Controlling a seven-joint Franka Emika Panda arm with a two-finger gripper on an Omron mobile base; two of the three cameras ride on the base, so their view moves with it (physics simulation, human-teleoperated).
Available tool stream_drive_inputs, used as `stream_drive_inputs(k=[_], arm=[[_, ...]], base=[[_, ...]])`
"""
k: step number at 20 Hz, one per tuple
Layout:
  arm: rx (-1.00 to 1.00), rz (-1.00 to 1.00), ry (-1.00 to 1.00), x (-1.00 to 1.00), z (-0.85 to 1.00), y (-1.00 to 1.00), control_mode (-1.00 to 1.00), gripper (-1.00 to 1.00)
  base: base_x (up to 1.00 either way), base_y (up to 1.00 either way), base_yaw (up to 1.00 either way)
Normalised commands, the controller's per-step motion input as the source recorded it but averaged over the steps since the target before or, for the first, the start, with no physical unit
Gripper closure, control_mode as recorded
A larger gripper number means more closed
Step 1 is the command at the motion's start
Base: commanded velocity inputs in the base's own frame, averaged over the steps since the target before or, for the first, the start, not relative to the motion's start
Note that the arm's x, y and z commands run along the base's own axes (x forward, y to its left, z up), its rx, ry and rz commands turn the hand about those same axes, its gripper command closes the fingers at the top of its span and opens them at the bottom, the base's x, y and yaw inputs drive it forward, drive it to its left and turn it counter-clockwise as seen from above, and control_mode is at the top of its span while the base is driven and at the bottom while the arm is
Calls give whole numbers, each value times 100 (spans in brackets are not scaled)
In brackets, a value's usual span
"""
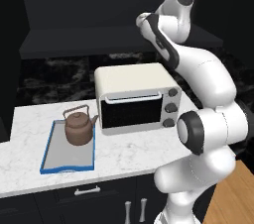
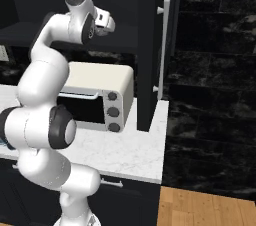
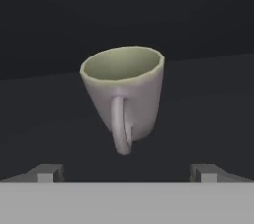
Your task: Pick the kettle from the counter and place it on the tray. Then pick the mug from the cabinet and place it on the tray. Then close the cabinet doors.
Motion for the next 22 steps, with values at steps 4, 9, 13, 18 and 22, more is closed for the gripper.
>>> stream_drive_inputs(k=[4,9,13,18,22], arm=[[0,0,0,32,-1,0,-100,-100],[0,0,0,28,-6,1,-100,-100],[0,0,0,13,-6,2,-100,-100],[0,0,0,1,0,0,-100,-100],[0,0,0,0,0,6,-100,100]], base=[[0,0,0],[0,0,0],[0,0,0],[0,0,0],[0,0,0]])
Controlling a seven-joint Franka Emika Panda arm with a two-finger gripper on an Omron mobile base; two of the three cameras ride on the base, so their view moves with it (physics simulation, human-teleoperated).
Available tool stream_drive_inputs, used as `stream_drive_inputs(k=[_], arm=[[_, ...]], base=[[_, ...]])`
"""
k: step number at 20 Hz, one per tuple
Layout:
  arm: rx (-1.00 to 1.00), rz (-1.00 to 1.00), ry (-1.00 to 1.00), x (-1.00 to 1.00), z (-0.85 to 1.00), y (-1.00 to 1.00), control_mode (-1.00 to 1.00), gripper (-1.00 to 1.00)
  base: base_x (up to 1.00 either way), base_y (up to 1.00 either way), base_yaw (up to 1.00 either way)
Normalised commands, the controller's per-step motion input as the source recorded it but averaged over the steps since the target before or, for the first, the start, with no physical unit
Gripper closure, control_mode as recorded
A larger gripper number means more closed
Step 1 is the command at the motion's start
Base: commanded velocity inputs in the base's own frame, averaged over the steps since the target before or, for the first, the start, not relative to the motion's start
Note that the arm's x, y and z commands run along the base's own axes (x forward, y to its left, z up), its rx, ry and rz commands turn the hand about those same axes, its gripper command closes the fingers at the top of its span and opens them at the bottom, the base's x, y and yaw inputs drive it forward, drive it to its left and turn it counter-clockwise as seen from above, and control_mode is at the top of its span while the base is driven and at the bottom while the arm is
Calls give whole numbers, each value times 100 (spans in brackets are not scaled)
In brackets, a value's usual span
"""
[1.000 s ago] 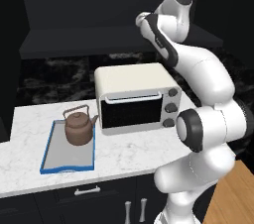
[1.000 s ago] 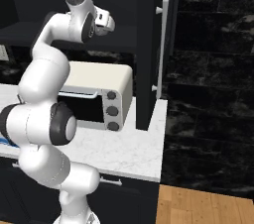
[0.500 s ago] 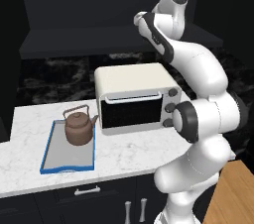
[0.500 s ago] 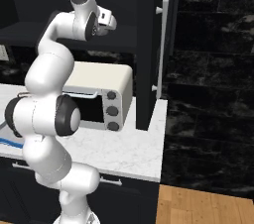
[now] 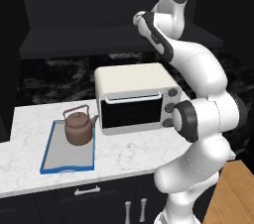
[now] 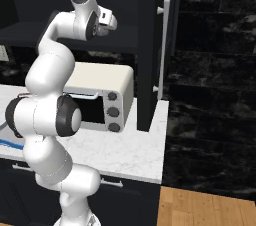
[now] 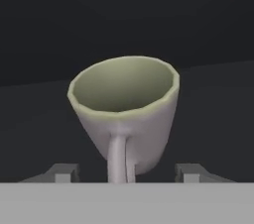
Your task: Pick the kettle from the counter and place it on the tray. Then pick the mug from the cabinet and place it on the tray. Then close the cabinet doors.
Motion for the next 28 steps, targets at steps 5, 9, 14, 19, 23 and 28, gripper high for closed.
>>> stream_drive_inputs(k=[5,9,14,19,23,28], arm=[[0,0,0,0,0,0,-100,100],[0,0,0,0,0,0,-100,100],[0,0,-1,-7,0,0,-100,100],[0,1,-8,-72,0,0,-100,100],[0,5,-14,-100,0,-15,-100,100],[1,25,-20,-100,3,-20,-100,100]], base=[[0,0,0],[0,0,0],[0,0,0],[0,0,0],[0,0,0],[0,0,0]])
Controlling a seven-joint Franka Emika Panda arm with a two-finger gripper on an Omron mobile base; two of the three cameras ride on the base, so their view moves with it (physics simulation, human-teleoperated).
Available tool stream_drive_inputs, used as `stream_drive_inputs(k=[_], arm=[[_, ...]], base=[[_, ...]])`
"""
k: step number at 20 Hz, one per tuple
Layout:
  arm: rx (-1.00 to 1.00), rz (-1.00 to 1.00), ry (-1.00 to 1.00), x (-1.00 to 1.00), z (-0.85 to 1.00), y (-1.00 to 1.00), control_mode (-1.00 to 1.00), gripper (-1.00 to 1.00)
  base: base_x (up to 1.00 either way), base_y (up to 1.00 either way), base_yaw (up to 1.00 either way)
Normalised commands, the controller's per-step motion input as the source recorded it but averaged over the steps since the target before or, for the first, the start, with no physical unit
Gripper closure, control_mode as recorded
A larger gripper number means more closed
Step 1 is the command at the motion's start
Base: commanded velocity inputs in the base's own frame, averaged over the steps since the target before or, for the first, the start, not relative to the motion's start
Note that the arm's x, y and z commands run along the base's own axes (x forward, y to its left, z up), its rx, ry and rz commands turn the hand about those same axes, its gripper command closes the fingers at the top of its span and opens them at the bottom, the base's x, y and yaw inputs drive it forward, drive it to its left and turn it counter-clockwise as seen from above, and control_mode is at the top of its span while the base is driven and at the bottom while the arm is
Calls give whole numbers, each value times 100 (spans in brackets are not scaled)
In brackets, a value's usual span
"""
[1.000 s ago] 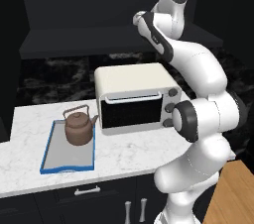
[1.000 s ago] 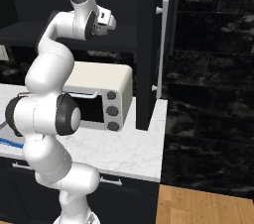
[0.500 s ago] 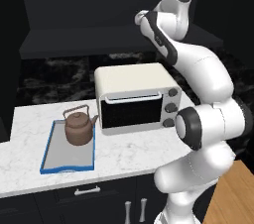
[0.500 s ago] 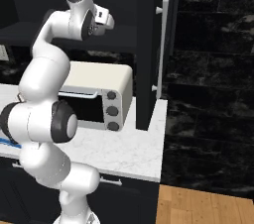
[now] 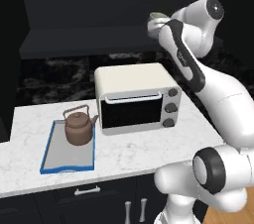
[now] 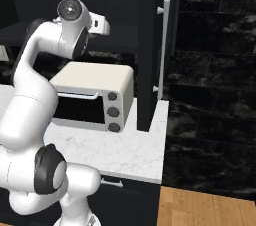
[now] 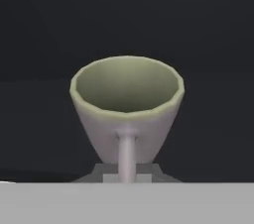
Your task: Pick the kettle from the counter and place it on the tray. Then pick the mug from the cabinet and place it on the tray. Then close the cabinet doors.
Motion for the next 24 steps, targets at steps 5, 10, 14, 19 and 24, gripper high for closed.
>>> stream_drive_inputs(k=[5,10,14,19,24], arm=[[-14,64,-3,-100,12,17,-100,100],[-31,70,0,-100,1,57,-100,100],[-18,51,0,-100,-7,50,-100,100],[-12,28,0,-91,-37,72,-100,100],[-1,6,0,-69,-90,86,-100,100]], base=[[0,0,0],[0,0,0],[0,0,0],[0,0,0],[0,0,0]])
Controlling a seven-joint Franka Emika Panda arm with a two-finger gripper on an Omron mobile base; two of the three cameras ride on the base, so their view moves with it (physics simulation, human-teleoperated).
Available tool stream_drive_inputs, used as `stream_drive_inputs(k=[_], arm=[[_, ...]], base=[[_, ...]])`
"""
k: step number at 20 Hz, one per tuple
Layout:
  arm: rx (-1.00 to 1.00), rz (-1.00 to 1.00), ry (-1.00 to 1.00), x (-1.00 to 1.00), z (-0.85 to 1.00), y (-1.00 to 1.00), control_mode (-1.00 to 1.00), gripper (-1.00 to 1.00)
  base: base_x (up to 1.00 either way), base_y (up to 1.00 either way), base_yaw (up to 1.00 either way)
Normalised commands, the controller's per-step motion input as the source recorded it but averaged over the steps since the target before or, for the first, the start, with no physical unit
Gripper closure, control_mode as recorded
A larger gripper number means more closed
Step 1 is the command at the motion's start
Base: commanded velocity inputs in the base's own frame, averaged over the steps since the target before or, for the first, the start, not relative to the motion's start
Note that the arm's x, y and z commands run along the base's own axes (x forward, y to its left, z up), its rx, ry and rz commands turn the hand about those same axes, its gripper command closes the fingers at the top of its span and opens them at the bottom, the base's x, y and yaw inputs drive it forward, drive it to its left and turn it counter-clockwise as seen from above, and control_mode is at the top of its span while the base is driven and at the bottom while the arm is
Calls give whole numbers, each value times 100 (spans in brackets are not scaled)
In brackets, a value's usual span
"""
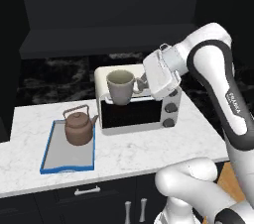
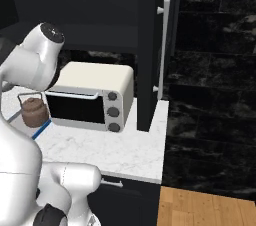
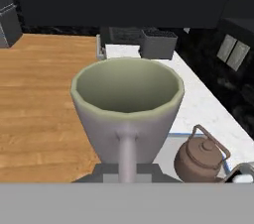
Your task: Pick the kettle from the counter and place it on the tray. Then pick the mug from the cabinet and place it on the tray. Then close the cabinet doors.
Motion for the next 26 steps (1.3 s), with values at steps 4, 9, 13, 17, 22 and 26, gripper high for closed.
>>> stream_drive_inputs(k=[4,9,13,17,22,26], arm=[[6,4,0,-33,-100,57,-100,100],[13,2,8,7,-98,27,-100,100],[9,4,12,23,-90,22,-100,100],[-1,3,7,22,-74,62,-100,100],[-7,0,11,34,-59,60,-100,100],[0,0,17,65,-34,14,-100,100]], base=[[0,0,0],[0,0,0],[0,0,0],[0,0,0],[0,0,0],[0,0,0]])
